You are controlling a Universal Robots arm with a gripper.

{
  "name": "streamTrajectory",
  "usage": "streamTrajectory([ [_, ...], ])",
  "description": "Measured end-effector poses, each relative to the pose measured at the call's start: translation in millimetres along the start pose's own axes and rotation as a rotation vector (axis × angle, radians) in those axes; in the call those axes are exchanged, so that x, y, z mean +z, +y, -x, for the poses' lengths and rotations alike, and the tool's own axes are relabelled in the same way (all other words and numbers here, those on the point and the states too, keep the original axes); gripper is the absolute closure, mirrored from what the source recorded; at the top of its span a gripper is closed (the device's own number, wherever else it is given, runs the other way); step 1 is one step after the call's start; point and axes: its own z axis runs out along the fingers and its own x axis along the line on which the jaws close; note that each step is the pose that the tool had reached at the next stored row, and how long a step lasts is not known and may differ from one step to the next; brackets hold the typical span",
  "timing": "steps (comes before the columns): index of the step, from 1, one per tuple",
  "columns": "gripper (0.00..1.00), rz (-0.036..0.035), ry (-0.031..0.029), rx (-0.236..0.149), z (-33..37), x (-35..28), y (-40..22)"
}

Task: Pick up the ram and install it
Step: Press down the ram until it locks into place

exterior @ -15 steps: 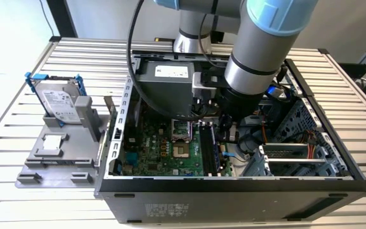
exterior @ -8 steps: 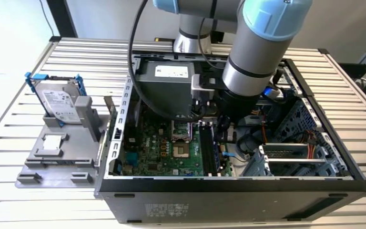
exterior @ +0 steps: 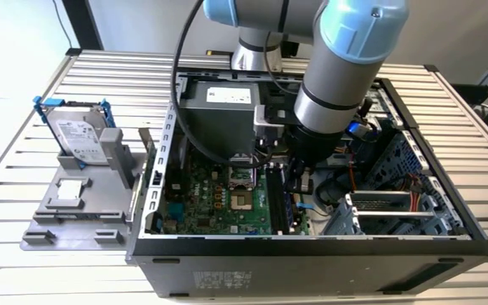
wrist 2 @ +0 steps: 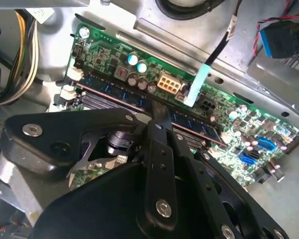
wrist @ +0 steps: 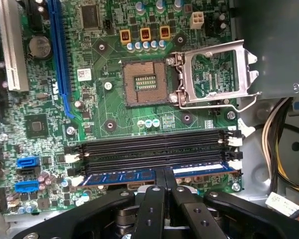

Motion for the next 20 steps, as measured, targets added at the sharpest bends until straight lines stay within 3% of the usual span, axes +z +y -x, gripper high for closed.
streamTrajectory([
  [2, 1.00, 0.0002, 0.0022, 0.000, 0.3, 1.7, -0.1],
  [3, 1.00, 0.0000, 0.0022, 0.000, 0.6, -2.0, 0.0],
  [4, 1.00, -0.0005, -0.0026, 0.000, 0.5, -4.3, 0.2],
  [16, 1.00, 0.0000, -0.0013, 0.000, 0.9, -59.0, 2.0],
  [18, 1.00, 0.0009, -0.0013, 0.000, 1.0, -64.9, 2.2],
  [20, 1.00, 0.0013, -0.0014, 0.000, 1.0, -64.8, 2.2],
])
